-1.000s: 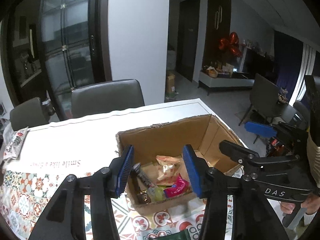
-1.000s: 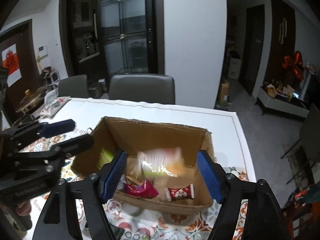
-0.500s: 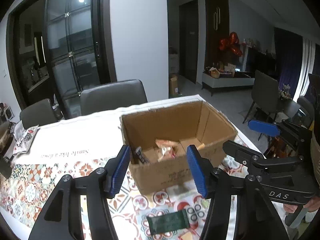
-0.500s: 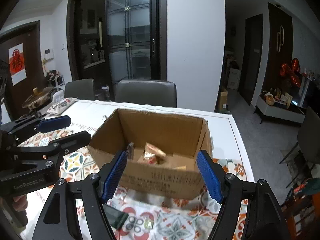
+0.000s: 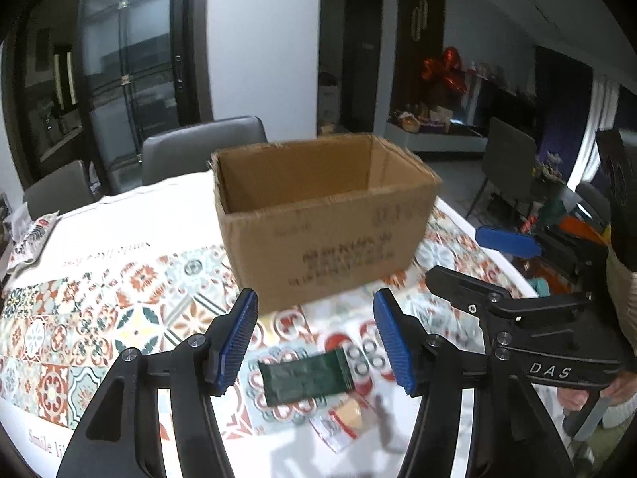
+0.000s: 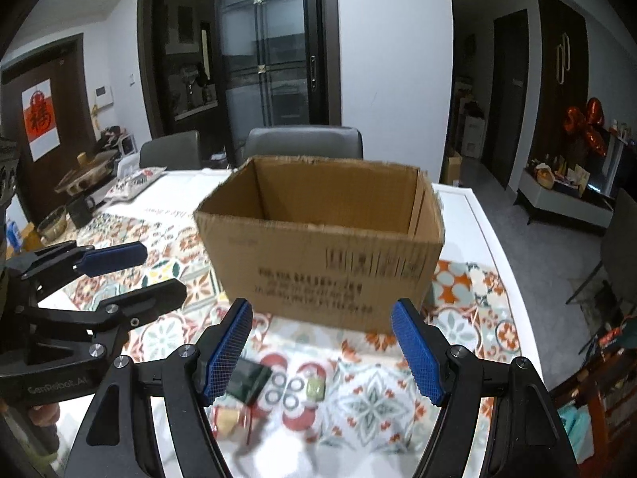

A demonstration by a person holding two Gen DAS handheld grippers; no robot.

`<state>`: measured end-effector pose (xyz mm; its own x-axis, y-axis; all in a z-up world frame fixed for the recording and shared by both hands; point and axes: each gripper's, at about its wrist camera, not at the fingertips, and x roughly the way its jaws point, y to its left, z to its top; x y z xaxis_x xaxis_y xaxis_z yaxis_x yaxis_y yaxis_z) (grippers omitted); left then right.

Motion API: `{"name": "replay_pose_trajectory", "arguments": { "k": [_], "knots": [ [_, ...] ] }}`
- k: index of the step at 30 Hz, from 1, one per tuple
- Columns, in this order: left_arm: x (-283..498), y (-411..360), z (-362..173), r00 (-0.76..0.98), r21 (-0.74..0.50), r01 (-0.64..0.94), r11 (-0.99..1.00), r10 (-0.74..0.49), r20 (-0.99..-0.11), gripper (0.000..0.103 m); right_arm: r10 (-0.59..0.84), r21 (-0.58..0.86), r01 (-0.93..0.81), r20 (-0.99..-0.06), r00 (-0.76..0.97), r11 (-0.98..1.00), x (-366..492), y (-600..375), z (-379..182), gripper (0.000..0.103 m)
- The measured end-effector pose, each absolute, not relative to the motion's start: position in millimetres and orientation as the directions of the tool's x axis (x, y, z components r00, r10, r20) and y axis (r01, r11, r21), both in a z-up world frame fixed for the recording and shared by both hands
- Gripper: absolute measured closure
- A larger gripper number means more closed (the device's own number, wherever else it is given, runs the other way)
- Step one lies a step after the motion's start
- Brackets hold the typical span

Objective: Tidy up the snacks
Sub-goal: 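Move both open tools back toward the green pouch and wrapped cake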

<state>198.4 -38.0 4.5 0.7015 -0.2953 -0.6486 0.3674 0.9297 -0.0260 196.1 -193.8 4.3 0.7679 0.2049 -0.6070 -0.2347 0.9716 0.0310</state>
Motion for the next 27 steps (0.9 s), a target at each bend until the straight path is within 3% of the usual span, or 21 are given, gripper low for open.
{"name": "replay_pose_trajectory", "arguments": {
  "k": [27],
  "knots": [
    [171, -55, -111, 0.475, -0.022, 0.530, 0.847, -0.319, -0.820, 0.044, 0.144, 0.063, -0.157, -0.803, 0.579, 0.985, 151, -192, -103, 0.030]
  ]
}}
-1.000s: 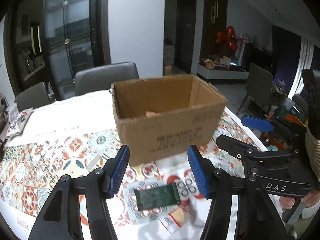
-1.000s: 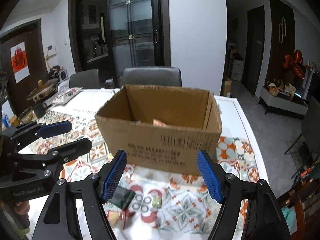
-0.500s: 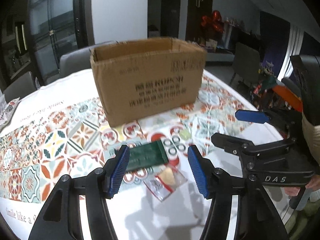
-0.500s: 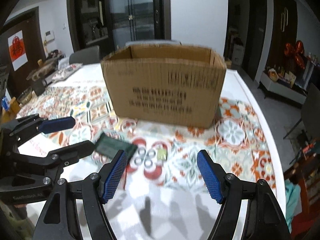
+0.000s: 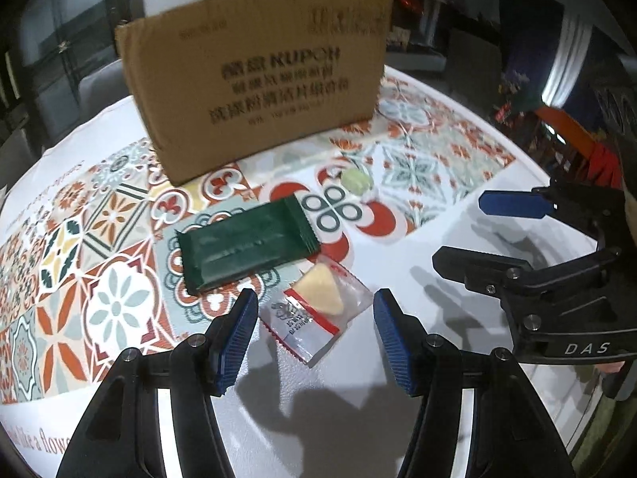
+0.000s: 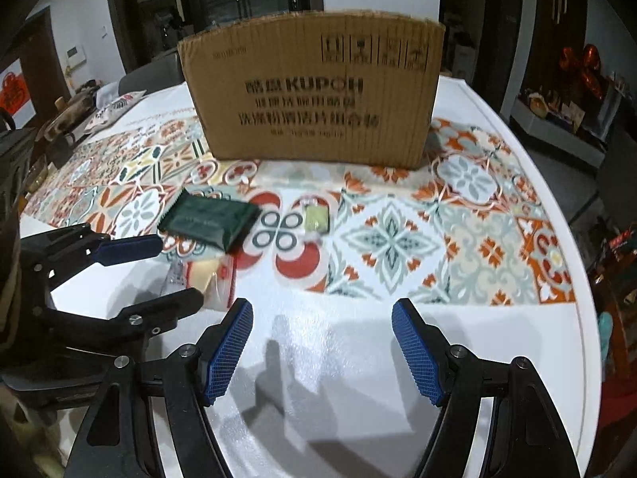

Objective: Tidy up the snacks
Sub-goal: 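Move both open tools back toward the green pouch and wrapped cake, then grasp the wrapped cake with the left tool while the right tool grasps the small green candy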

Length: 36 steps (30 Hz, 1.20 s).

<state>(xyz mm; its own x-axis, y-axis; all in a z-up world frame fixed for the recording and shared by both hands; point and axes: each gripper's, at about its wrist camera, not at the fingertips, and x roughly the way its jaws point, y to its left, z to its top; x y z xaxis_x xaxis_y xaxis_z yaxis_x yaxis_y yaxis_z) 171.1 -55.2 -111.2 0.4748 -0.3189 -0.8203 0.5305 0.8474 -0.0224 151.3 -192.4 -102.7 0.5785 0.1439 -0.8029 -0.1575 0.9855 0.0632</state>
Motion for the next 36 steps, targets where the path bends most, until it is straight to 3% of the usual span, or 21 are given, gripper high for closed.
{"name": "replay_pose_trajectory", "arguments": {
  "k": [8, 11, 16, 18, 34, 36],
  "knots": [
    [178, -62, -122, 0.473, 0.026, 0.572, 0.820, -0.303, -0.827, 0.044, 0.137, 0.068, -0.143, -0.821, 0.555, 0.987, 154, -191, -111, 0.030],
    [178, -62, -121, 0.469, 0.006, 0.578, 0.816, -0.326, -0.821, 0.054, 0.138, 0.071, -0.141, -0.822, 0.553, 0.988, 155, -192, -112, 0.030],
    [175, -62, -122, 0.476, -0.014, 0.578, 0.816, -0.352, -0.806, 0.058, 0.142, 0.077, -0.140, -0.824, 0.549, 0.987, 156, -192, -113, 0.030],
    [175, -60, -119, 0.480, -0.029, 0.570, 0.821, -0.362, -0.799, 0.070, 0.142, 0.077, -0.139, -0.824, 0.549, 0.987, 156, -192, -113, 0.030],
    [173, -36, -91, 0.553, -0.115, 0.422, 0.899, -0.355, -0.754, 0.073, 0.179, 0.088, -0.179, -0.778, 0.602, 0.980, 176, -188, -98, 0.030],
    [177, -37, -88, 0.567, -0.093, 0.406, 0.909, -0.330, -0.754, 0.073, 0.185, 0.088, -0.188, -0.775, 0.604, 0.978, 186, -187, -98, 0.035]
  ]
}}
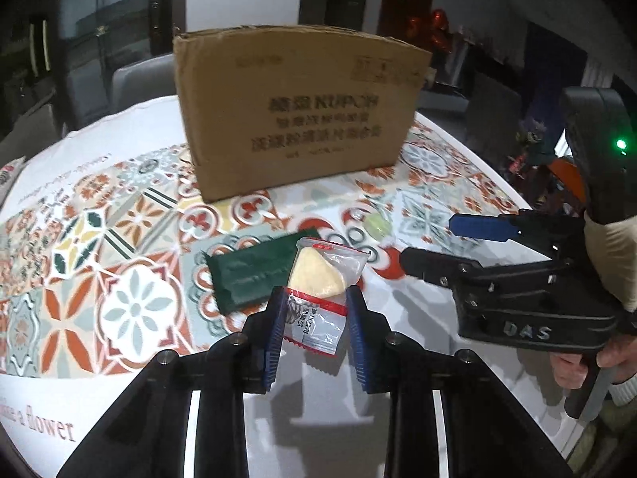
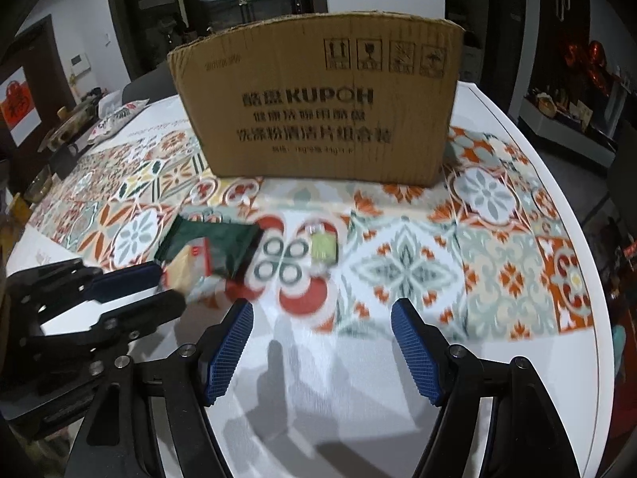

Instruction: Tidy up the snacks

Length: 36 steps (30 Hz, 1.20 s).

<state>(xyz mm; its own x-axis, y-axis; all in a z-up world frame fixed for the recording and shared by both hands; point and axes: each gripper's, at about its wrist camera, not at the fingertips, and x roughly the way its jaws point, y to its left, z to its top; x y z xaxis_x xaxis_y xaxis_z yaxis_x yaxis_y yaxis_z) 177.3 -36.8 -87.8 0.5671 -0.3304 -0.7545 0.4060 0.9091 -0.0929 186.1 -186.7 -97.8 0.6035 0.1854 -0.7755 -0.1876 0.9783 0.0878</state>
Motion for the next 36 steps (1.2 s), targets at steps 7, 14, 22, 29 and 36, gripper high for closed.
{"name": "replay_pose_trajectory", "arguments": {
  "k": [7, 14, 22, 29, 36],
  "knots": [
    [196, -38, -82, 0.598, -0.060, 0.379, 0.923, -0.294, -0.746, 0.074, 0.189, 0.108, -0.171, -0.793, 0.579, 0.979, 218, -188, -108, 0.054],
    [214, -38, -85, 0.572, -0.100, 0.355, 0.929, -0.301, -0.763, 0.100, 0.181, 0.089, -0.187, -0.808, 0.560, 0.978, 234, -181, -117, 0.066],
    [218, -17, -80, 0.579, -0.143, 0.342, 0.929, -0.329, -0.746, 0.092, 0.164, 0.063, -0.196, -0.816, 0.554, 0.979, 239, -174, -123, 0.084],
    [240, -9, -88, 0.543, -0.161, 0.365, 0.917, -0.351, -0.763, 0.068, 0.205, 0.086, -0.225, -0.786, 0.583, 0.971, 238, -159, -111, 0.084],
    [276, -17, -99, 0.535, -0.070, 0.448, 0.891, -0.330, -0.778, 0.059, 0.256, 0.194, -0.167, -0.765, 0.591, 0.967, 254, -156, -102, 0.084]
  ]
}}
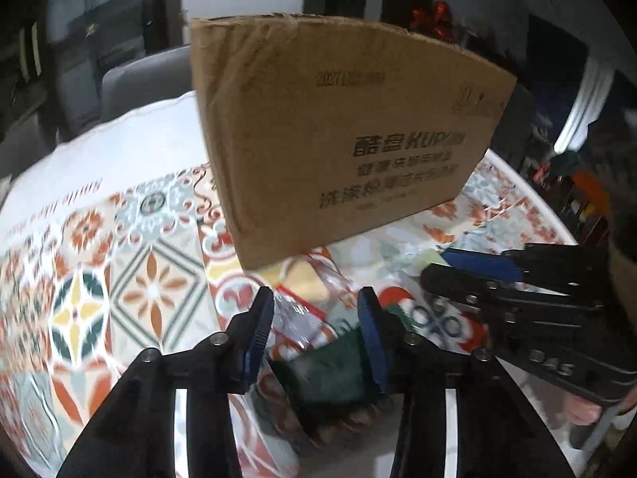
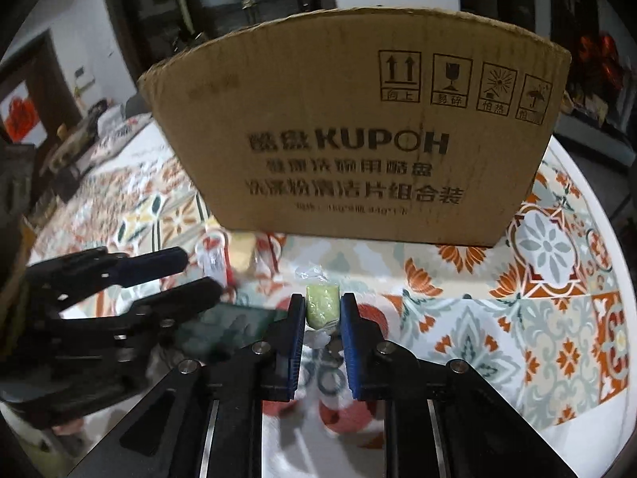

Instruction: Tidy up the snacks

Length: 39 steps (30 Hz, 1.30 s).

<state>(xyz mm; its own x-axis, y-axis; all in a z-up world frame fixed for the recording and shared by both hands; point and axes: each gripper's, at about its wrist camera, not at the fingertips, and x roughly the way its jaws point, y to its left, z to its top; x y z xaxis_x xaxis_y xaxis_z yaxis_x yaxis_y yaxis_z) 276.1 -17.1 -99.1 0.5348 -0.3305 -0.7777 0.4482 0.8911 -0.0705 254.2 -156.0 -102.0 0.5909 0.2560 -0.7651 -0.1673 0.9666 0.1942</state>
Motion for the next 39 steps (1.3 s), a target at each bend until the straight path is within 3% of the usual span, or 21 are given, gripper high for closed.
{"name": "replay_pose_trajectory", "arguments": {
  "k": [5, 11, 14, 15, 20, 39],
  "knots": [
    [283, -31, -110, 0.546, 0.048, 0.526, 0.849, -0.294, -0.785, 0.057, 0.259, 0.215, -0.146, -0.769, 0.584, 0.966, 257, -153, -109, 0.084],
    [290, -39, -121, 0.536, 0.077, 0.546, 0.834, -0.277, -0.798, 0.058, 0.266, 0.237, -0.127, -0.776, 0.572, 0.963, 259, -153, -117, 0.084],
    [290, -41, -124, 0.533, 0.076, 0.554, 0.829, -0.282, -0.798, 0.063, 0.268, 0.242, -0.123, -0.776, 0.570, 0.962, 260, -153, -118, 0.084],
    [289, -42, -124, 0.533, 0.079, 0.557, 0.827, -0.283, -0.797, 0.070, 0.270, 0.244, -0.123, -0.775, 0.571, 0.962, 260, -154, -118, 0.084],
    [286, -44, -121, 0.537, 0.072, 0.554, 0.829, -0.290, -0.792, 0.071, 0.271, 0.245, -0.125, -0.770, 0.578, 0.961, 259, -153, -114, 0.084],
    [230, -18, -23, 0.685, 0.036, 0.446, 0.894, -0.315, -0.657, 0.071, 0.277, 0.218, -0.175, -0.665, 0.694, 0.960, 210, -177, -44, 0.084]
  ]
}}
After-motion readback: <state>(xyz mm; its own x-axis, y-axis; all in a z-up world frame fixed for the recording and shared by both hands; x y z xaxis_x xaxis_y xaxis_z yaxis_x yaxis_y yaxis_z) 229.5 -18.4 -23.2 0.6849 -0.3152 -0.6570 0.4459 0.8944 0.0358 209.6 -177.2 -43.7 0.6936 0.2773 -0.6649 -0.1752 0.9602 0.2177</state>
